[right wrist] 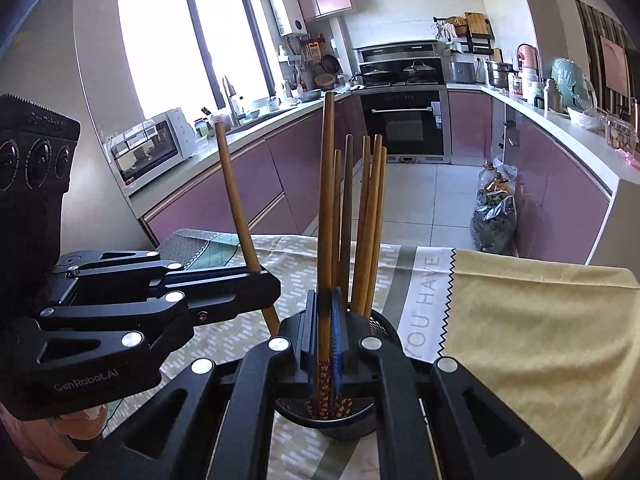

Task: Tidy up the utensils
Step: 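Raise both chopsticks upright and drop them into the mesh cup, then open both tools and lower them toward the last chopsticks on the cloth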

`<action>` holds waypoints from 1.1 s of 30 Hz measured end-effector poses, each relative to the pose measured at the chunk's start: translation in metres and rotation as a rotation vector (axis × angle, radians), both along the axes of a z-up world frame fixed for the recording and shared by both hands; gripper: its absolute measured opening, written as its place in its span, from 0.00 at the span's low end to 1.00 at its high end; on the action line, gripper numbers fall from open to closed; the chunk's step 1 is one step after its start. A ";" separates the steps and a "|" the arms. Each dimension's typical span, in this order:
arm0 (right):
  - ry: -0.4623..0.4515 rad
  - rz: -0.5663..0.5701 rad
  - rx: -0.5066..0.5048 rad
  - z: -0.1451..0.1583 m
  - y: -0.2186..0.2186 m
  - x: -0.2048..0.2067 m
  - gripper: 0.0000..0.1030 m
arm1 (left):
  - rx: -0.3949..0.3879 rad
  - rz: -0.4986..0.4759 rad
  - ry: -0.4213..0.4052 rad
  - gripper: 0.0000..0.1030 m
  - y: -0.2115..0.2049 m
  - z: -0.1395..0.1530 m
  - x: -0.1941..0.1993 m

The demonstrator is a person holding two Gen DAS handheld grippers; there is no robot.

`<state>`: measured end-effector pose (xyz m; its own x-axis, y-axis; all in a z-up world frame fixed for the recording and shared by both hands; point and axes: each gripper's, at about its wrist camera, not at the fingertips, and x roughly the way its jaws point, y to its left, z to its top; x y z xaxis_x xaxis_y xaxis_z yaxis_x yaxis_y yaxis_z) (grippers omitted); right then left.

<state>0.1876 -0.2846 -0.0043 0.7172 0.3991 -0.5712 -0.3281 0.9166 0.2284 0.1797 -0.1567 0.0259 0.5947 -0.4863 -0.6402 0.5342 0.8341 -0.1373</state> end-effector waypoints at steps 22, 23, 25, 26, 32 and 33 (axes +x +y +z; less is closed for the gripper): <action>-0.063 0.071 0.033 0.003 -0.004 -0.059 0.27 | -0.038 0.118 -0.095 0.41 0.061 -0.016 -0.034; -0.060 0.084 0.031 0.001 -0.002 -0.064 0.28 | -0.040 0.127 -0.099 0.46 0.066 -0.017 -0.038; -0.033 0.110 0.032 -0.007 0.005 -0.070 0.32 | -0.037 0.154 -0.111 0.51 0.078 -0.022 -0.046; -0.014 0.122 0.027 -0.014 0.009 -0.073 0.32 | -0.037 0.160 -0.111 0.56 0.083 -0.025 -0.049; 0.126 0.152 0.012 -0.059 0.034 -0.080 0.39 | -0.009 0.225 -0.067 0.78 0.108 -0.055 -0.061; 0.150 0.151 0.005 -0.067 0.038 -0.080 0.39 | -0.001 0.232 -0.056 0.81 0.110 -0.061 -0.062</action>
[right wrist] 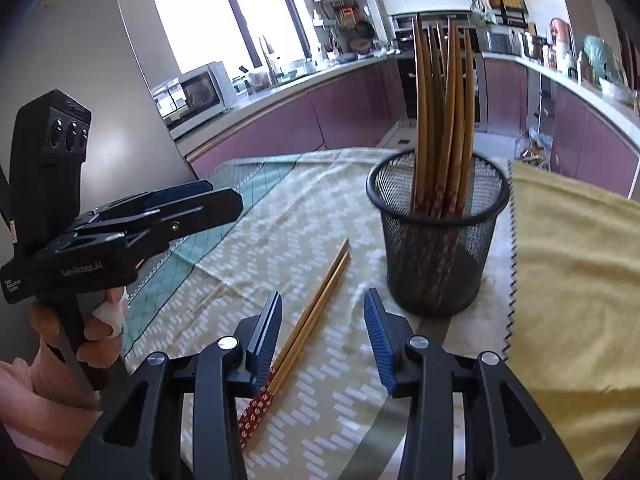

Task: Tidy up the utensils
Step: 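Open both tools and lower them toward the last chopsticks on the cloth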

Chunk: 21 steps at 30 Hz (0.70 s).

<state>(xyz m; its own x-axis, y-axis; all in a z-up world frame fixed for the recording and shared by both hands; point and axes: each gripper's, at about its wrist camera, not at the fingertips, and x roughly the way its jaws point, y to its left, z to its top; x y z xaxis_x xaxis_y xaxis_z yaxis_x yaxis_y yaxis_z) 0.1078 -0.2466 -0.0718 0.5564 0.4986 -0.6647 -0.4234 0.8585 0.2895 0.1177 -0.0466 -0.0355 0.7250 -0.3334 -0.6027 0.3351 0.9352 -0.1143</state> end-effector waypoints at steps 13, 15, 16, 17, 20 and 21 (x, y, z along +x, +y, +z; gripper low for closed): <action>0.045 -0.005 -0.094 -0.026 0.027 -0.011 0.39 | 0.064 0.093 0.041 0.94 0.018 -0.039 -0.012; 0.041 -0.004 -0.108 -0.026 0.029 -0.013 0.39 | 0.062 0.089 0.046 0.94 0.016 -0.039 -0.011; 0.039 -0.003 -0.119 -0.027 0.033 -0.013 0.39 | 0.061 0.089 0.047 0.94 0.017 -0.039 -0.011; 0.034 -0.003 -0.134 -0.027 0.036 -0.014 0.39 | 0.062 0.091 0.047 0.94 0.016 -0.039 -0.012; 0.024 -0.011 -0.150 -0.026 0.036 -0.015 0.39 | 0.061 0.089 0.053 0.91 0.017 -0.041 -0.012; 0.025 -0.014 -0.150 -0.026 0.035 -0.015 0.39 | 0.061 0.090 0.054 0.91 0.017 -0.041 -0.012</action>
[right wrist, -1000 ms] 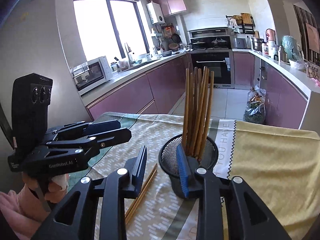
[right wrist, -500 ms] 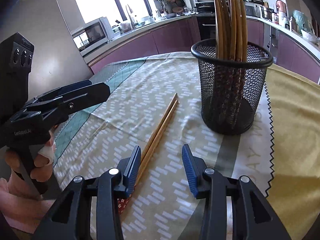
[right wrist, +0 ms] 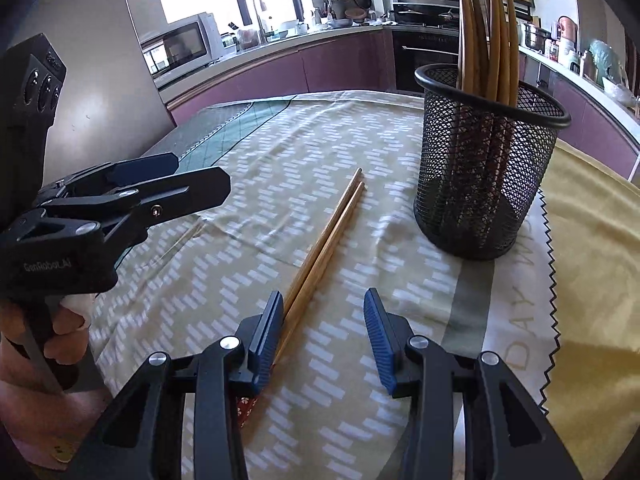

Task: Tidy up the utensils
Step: 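Open both tools and lower them toward the last chopsticks on the cloth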

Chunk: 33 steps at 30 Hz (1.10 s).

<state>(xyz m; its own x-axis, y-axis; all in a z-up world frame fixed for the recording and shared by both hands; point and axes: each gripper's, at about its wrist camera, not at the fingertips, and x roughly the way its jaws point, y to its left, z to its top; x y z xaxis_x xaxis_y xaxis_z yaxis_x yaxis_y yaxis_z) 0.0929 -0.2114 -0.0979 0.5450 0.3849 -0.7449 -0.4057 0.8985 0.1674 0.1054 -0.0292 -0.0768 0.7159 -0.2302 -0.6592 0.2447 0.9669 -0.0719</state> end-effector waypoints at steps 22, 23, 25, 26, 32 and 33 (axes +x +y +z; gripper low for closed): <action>0.038 -0.038 0.005 0.002 -0.020 0.013 0.20 | 0.044 -0.129 0.084 0.71 -0.032 -0.023 0.005; 0.038 -0.039 0.005 0.002 -0.020 0.013 0.20 | 0.046 -0.142 0.095 0.68 -0.035 -0.025 0.006; 0.040 -0.041 0.009 0.002 -0.023 0.014 0.20 | 0.049 -0.167 0.115 0.65 -0.041 -0.029 0.008; 0.040 -0.043 0.012 0.002 -0.024 0.014 0.20 | 0.053 -0.174 0.124 0.63 -0.044 -0.031 0.008; 0.052 -0.040 0.021 -0.002 -0.028 0.015 0.20 | 0.061 -0.214 0.184 0.50 -0.058 -0.044 0.014; 0.051 -0.039 0.021 -0.002 -0.028 0.015 0.20 | 0.070 -0.213 0.182 0.50 -0.059 -0.045 0.013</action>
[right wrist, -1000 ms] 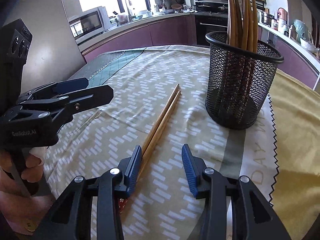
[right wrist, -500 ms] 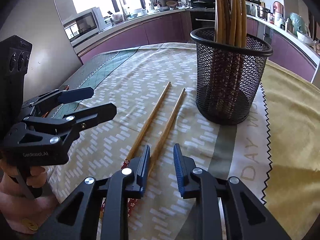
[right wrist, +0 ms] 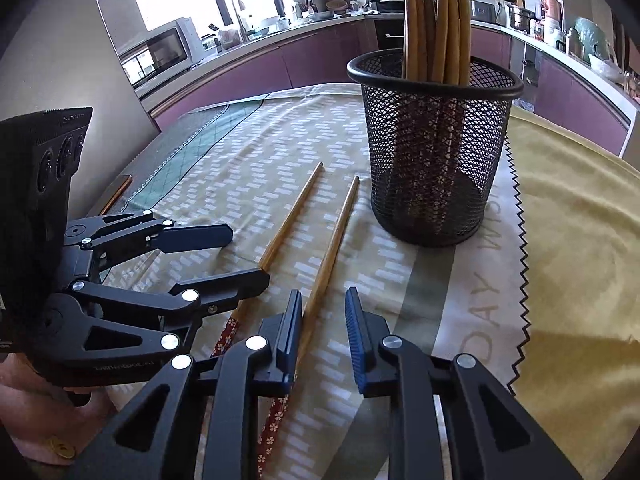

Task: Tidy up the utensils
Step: 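Open both tools and lower them toward the last chopsticks on the cloth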

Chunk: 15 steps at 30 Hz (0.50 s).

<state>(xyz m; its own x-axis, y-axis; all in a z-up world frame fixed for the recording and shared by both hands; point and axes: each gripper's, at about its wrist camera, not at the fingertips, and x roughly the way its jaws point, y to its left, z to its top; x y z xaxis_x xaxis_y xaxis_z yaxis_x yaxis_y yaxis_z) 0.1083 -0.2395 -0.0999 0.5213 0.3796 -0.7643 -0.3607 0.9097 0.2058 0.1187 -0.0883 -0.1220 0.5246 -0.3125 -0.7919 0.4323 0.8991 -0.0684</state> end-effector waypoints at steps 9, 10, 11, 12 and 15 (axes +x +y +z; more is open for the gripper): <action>-0.001 -0.001 0.007 0.000 -0.002 0.001 0.18 | 0.018 0.012 -0.004 0.41 -0.006 0.000 0.000; -0.001 -0.002 0.008 0.000 -0.002 0.001 0.18 | 0.024 0.016 -0.005 0.39 -0.007 0.000 0.001; -0.001 -0.002 0.009 0.000 -0.002 0.002 0.18 | 0.028 0.019 -0.006 0.37 -0.008 0.000 0.001; -0.001 -0.002 0.009 0.000 -0.002 0.001 0.18 | 0.030 0.021 -0.006 0.34 -0.008 0.000 0.002; -0.002 -0.002 0.009 0.000 -0.002 0.002 0.18 | 0.021 0.028 0.001 0.26 -0.007 0.000 0.003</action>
<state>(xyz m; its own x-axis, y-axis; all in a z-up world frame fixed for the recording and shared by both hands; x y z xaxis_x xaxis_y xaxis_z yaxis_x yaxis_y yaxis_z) 0.1102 -0.2419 -0.0999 0.5234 0.3857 -0.7598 -0.3597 0.9084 0.2134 0.1213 -0.0952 -0.1221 0.5325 -0.2813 -0.7983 0.4069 0.9121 -0.0500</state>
